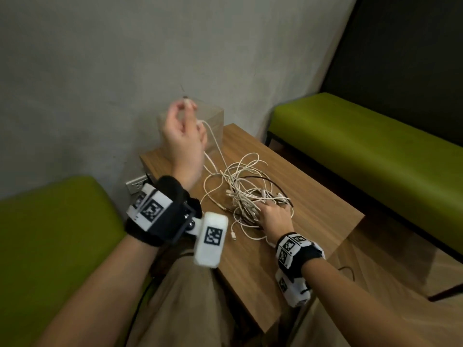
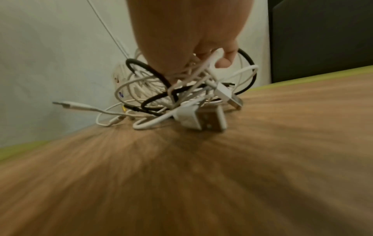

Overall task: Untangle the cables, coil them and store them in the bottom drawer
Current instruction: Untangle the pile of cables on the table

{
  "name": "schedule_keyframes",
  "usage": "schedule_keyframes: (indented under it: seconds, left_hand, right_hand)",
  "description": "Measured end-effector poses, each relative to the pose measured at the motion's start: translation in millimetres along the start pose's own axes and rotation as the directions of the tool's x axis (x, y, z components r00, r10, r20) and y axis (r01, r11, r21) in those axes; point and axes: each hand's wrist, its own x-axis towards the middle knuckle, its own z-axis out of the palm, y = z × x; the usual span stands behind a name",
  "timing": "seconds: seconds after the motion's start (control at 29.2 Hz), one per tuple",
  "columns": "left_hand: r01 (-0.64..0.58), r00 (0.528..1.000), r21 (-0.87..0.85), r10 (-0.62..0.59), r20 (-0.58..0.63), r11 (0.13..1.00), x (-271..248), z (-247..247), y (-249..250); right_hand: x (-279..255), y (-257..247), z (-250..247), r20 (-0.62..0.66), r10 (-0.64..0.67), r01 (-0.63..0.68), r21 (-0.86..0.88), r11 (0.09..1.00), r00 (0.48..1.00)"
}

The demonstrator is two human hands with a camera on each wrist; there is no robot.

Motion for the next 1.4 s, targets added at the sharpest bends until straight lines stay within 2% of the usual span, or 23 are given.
schedule_keyframes:
  seconds: [0.1,0.17,0.34,0.41,0.48,0.55,0.62,0.68,0.79,0.86,0.96,1.03,1.09,1.16,1.2,1.23,1.27,1.3,1.33,1.37,1.4]
  left_hand:
    - [-0.129,0.987,-0.111,0.116,-0.109,0.985,17.6,-6.8,24.1]
    - [-0.154,0.984,-0.133,0.139,-0.114,0.979,21.0,-9.8,28.4]
    - [-0.048,0.995,0.128,0.036,0.090,0.991,5.0,-2.5,5.6]
    - [-0.059,0.992,0.161,0.040,0.121,0.985,2.6,0.1,4.5]
    - [-0.063,0.992,0.136,0.047,0.116,0.989,3.1,2.1,7.1]
    - [-0.068,0.993,0.103,0.057,0.106,0.992,3.6,3.5,9.3]
    - [-0.077,0.991,0.095,0.065,0.118,0.992,2.4,3.1,8.6]
    - [-0.067,0.988,0.097,0.052,0.144,0.993,0.5,-0.6,2.6]
    - [0.042,0.978,0.087,-0.058,0.198,0.995,-4.3,-12.8,-15.7]
    - [0.134,0.964,0.057,-0.143,0.225,0.989,-10.0,-21.1,-31.0]
    - [0.231,0.951,0.003,-0.226,0.211,0.973,-21.3,-27.0,-47.3]
    - [0.322,0.934,-0.087,-0.301,0.193,0.943,-25.9,-29.5,-51.7]
    - [0.468,0.880,-0.213,-0.430,0.203,0.858,-29.5,-33.4,-57.1]
    - [0.623,0.782,-0.304,-0.558,0.278,0.721,-36.9,-34.2,-60.6]
    - [0.664,0.745,-0.285,-0.583,0.323,0.691,-42.1,-32.5,-62.9]
    - [0.672,0.727,-0.201,-0.583,0.363,0.713,-47.8,-28.7,-64.5]
    - [0.630,0.722,-0.044,-0.564,0.399,0.775,-54.0,-23.7,-67.3]
    - [0.519,0.733,0.137,-0.521,0.438,0.844,-59.8,-19.1,-71.6]
    - [0.358,0.756,0.278,-0.451,0.475,0.892,-65.1,-14.8,-75.5]
    - [0.211,0.791,0.350,-0.370,0.487,0.913,-69.0,-11.4,-79.8]
    - [0.113,0.837,0.376,-0.293,0.463,0.919,-70.8,-9.0,-83.1]
  right_hand:
    - [3.5,4.2,-3.6,0.062,0.073,-0.067,-0.105,0.992,0.995]
    - [7.4,6.2,-7.7,0.141,0.082,-0.064,-0.132,0.989,0.987]
    - [18.8,3.4,-42.6,0.284,0.008,-0.023,0.051,0.998,0.959]
    - [21.1,-1.4,-65.6,0.271,-0.031,0.009,0.082,0.997,0.962]
    - [22.3,-9.0,-82.5,0.126,-0.089,0.083,0.051,0.995,0.988]
    - [22.8,-21.1,-87.9,0.004,-0.167,0.167,-0.015,0.986,0.986]
    - [22.1,-32.5,-82.1,0.087,-0.245,0.250,-0.060,0.966,0.966]
    - [21.2,-36.5,-73.6,0.145,-0.277,0.280,-0.007,0.960,0.950]
    - [18.9,-32.5,-67.6,0.108,-0.255,0.242,0.123,0.962,0.961]
    - [17.3,-30.1,-67.7,0.155,-0.282,0.269,0.101,0.958,0.947]
    - [13.8,-27.3,-68.6,0.300,-0.305,0.315,0.014,0.949,0.904]
    - [13.1,-24.9,-68.9,0.263,-0.333,0.353,-0.032,0.935,0.905]
    - [12.4,-22.5,-69.8,0.127,-0.380,0.384,-0.009,0.923,0.916]
    - [13.2,-22.0,-72.4,-0.029,-0.377,0.378,0.089,0.922,0.926]
    - [14.8,-22.3,-73.5,-0.072,-0.356,0.363,0.145,0.920,0.932]
    - [17.5,-23.1,-73.9,-0.090,-0.340,0.351,0.194,0.916,0.936]
    - [19.5,-24.4,-74.4,-0.106,-0.340,0.356,0.226,0.907,0.934]
    - [21.4,-25.5,-74.2,-0.136,-0.354,0.378,0.242,0.894,0.925]
    - [22.7,-26.4,-73.0,-0.177,-0.365,0.401,0.252,0.881,0.914]
    - [23.7,-26.5,-71.9,-0.225,-0.360,0.413,0.268,0.870,0.905]
    - [24.0,-26.2,-71.4,-0.258,-0.332,0.402,0.304,0.864,0.907]
